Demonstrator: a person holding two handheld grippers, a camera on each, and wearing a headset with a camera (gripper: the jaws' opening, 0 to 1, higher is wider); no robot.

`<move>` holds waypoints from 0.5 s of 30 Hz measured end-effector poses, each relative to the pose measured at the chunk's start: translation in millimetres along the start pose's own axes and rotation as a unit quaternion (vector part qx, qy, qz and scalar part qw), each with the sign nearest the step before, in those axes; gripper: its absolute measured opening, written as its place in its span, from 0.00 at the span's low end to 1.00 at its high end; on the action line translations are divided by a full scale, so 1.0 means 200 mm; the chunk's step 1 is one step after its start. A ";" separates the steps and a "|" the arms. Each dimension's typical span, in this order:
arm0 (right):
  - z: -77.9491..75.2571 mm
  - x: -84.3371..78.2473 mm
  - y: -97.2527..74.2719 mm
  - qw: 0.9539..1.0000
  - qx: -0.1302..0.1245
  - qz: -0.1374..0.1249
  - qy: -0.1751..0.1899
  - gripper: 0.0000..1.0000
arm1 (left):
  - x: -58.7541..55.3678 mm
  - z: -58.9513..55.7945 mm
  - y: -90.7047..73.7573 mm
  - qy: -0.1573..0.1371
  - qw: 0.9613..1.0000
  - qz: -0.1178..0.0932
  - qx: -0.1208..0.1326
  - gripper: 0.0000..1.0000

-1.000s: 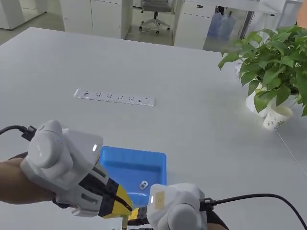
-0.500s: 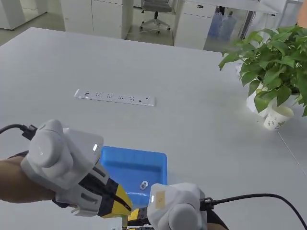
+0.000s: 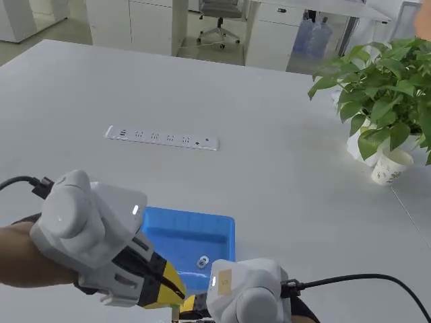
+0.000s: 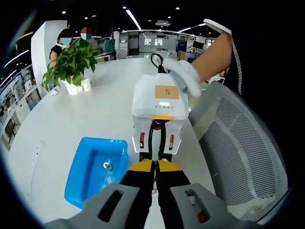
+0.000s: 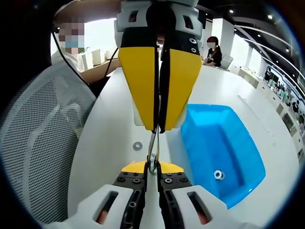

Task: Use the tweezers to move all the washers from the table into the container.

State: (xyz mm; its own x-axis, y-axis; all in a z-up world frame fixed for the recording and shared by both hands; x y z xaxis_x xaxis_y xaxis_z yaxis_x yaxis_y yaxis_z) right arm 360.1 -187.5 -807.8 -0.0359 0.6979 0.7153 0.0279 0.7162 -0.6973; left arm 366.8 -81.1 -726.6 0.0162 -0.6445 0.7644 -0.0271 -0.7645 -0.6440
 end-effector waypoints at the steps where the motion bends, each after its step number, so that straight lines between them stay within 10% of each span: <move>1: 0.00 0.00 0.00 1.000 0.000 0.000 0.000 0.09 | 0.00 0.00 0.00 0.000 1.000 0.000 0.000 0.04; 15: 0.00 0.02 -0.01 1.000 0.001 -0.002 -0.002 0.09 | 0.01 0.00 -0.02 0.000 1.000 0.000 0.001 0.04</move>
Point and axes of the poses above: the centre of the closed fingertips' face, and the gripper's own axes: y roughly forward along the fingers, z roughly to its left, x roughly out of its top, the point moved 9 cm from there along -y, roughly backward along the fingers, and after that the axes turned 1 degree about z, right-handed, at the moved point
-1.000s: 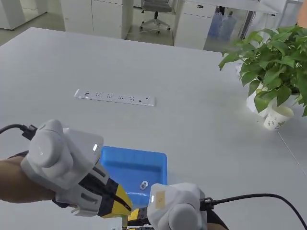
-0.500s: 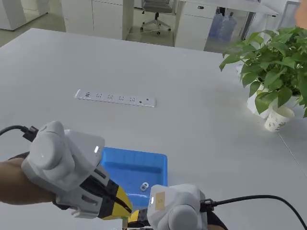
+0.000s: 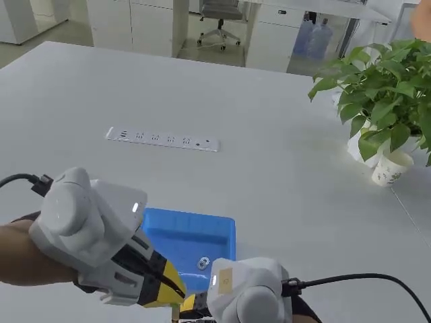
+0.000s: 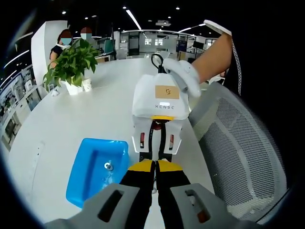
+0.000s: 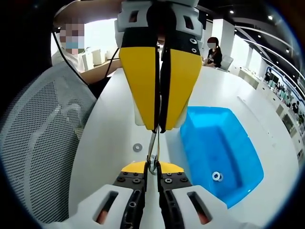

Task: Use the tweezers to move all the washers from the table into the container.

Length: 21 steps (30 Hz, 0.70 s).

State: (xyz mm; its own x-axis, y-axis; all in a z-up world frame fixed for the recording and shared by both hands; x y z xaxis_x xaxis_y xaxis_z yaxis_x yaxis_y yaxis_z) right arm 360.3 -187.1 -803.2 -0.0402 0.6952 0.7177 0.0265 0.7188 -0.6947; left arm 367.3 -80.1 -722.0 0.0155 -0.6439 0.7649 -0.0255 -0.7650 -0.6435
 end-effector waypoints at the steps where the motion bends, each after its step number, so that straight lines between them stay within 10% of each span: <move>1: 0.00 0.00 0.00 1.000 0.000 0.000 0.000 0.09 | 0.00 0.00 0.00 0.000 1.000 0.000 0.000 0.04; 21: -0.02 0.09 -0.07 1.000 0.001 -0.008 -0.008 0.09 | 0.08 -0.01 -0.09 0.002 1.000 -0.004 0.005 0.04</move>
Point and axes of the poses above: the centre of the closed fingertips' face, and the gripper's own axes: y roughly forward along the fingers, z roughly to its left, x roughly out of its top, the point moved 9 cm from there along -y, roughly backward along the fingers, and after that the axes turned 1 degree about z, right-handed, at the moved point
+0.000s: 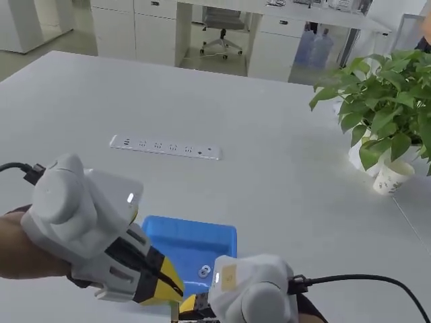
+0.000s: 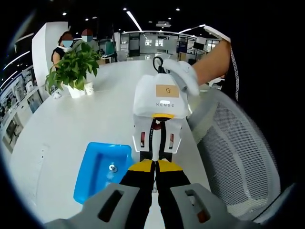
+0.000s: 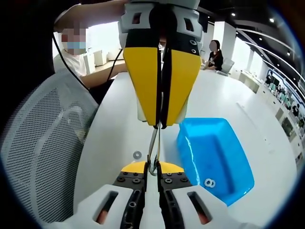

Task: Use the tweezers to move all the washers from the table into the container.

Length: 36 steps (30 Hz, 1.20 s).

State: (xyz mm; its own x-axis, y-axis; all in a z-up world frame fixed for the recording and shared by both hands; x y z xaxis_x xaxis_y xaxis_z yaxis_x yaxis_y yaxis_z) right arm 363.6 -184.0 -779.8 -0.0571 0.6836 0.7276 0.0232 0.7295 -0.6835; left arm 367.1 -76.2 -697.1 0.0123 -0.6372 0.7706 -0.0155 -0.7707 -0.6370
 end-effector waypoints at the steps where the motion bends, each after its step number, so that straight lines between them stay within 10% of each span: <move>1: 0.00 0.01 0.00 1.000 -0.001 -0.001 -0.001 0.09 | 0.00 0.00 -0.01 0.001 1.000 0.000 0.001 0.04; 36: -0.22 0.12 -0.13 0.999 -0.033 -0.005 -0.031 0.09 | 0.16 0.20 -0.11 0.036 0.999 0.007 0.012 0.04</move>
Point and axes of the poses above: the centre of the closed fingertips' face, and the gripper's own axes: y roughly forward along the fingers, z roughly to its left, x roughly out of its top, the point moved 9 cm from there along -y, roughly backward along the fingers, and after that the axes turned 1 degree about z, right-handed, at the moved point
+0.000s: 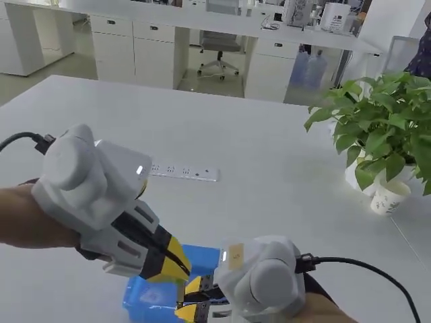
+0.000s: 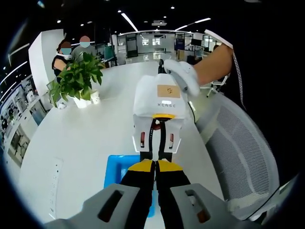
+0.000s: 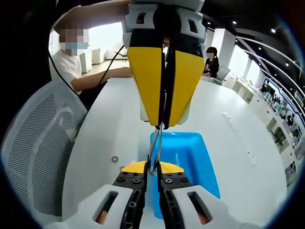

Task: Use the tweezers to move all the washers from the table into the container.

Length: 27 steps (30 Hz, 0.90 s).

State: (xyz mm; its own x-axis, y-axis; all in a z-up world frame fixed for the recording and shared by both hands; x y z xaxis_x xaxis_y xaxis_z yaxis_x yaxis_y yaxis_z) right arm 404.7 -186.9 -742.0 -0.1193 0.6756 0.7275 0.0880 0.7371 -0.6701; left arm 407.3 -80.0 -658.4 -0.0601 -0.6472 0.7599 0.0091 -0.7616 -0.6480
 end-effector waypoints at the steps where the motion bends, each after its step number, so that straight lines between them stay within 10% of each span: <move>1: -0.01 0.00 0.00 1.000 0.000 0.000 0.000 0.09 | 0.00 0.01 0.00 0.000 1.000 0.000 0.000 0.04; 27: -0.17 -0.12 0.07 1.000 -0.006 0.003 0.018 0.09 | -0.07 0.19 0.09 -0.003 1.000 0.006 0.002 0.04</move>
State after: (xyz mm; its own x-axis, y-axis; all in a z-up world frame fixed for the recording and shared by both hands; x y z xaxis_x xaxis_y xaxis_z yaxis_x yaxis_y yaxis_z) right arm 442.4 -192.3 -762.7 -0.0838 0.6801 0.7283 0.1012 0.7329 -0.6728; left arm 446.1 -86.9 -678.9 -0.0536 -0.6570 0.7520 0.0136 -0.7535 -0.6573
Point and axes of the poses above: the centre of the closed fingertips' face, and the gripper's own axes: y roughly forward along the fingers, z roughly to its left, x roughly out of its top, the point moved 9 cm from there along -y, roughly backward along the fingers, and after that the axes turned 1 degree about z, right-handed, at the moved point
